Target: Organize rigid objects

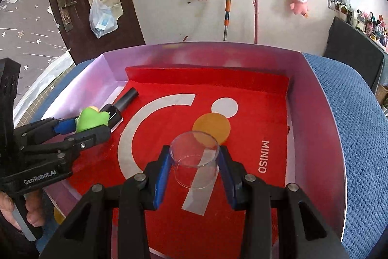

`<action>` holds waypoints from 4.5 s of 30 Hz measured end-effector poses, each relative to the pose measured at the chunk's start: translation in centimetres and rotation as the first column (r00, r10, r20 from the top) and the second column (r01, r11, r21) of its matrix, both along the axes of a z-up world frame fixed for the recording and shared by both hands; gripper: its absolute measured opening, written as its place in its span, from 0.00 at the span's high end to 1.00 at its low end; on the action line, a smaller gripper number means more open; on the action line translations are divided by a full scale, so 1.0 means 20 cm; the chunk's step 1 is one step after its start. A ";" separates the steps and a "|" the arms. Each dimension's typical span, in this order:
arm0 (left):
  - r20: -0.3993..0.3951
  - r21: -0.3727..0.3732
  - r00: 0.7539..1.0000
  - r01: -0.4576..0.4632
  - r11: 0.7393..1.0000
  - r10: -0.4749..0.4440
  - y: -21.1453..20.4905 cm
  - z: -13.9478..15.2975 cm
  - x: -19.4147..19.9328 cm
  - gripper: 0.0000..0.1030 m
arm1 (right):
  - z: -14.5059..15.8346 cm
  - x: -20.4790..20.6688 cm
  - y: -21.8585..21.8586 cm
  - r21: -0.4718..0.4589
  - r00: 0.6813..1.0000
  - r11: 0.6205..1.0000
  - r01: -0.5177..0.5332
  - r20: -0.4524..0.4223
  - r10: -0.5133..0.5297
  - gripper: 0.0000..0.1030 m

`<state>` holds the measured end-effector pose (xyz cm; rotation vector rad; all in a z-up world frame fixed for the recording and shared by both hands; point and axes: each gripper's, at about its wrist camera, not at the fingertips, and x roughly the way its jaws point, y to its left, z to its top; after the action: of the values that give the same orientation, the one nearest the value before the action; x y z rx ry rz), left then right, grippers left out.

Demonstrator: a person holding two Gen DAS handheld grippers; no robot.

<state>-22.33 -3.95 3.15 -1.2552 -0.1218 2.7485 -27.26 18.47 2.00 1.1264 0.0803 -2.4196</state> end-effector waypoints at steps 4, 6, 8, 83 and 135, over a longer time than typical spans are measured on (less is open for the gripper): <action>-0.007 -0.005 1.000 0.003 1.000 -0.003 0.00 -0.01 0.01 0.53 | 0.00 0.00 -0.01 0.007 1.000 1.000 0.000 0.000 0.000 0.60; -0.007 -0.004 1.000 0.004 1.000 -0.004 0.00 -0.01 0.01 0.53 | 0.00 0.00 -0.01 0.006 1.000 1.000 0.000 0.000 0.000 0.60; -0.002 -0.004 1.000 0.004 1.000 -0.004 0.00 -0.02 0.01 0.53 | -0.01 0.01 -0.01 0.004 1.000 1.000 0.001 0.001 -0.001 0.59; -0.170 -0.010 0.984 -0.059 0.998 0.057 0.02 0.21 0.46 0.03 | 0.26 0.47 0.08 -0.083 0.990 0.995 -0.062 -0.135 0.050 0.00; -0.138 -0.031 0.990 -0.040 0.999 0.035 0.13 0.08 0.81 0.00 | 0.15 0.91 0.19 -0.087 0.989 0.996 -0.020 -0.149 0.007 0.00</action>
<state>-6.11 -1.35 4.65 -1.0771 -0.0872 2.8701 -9.06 22.36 4.93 0.9025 0.0279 -2.4662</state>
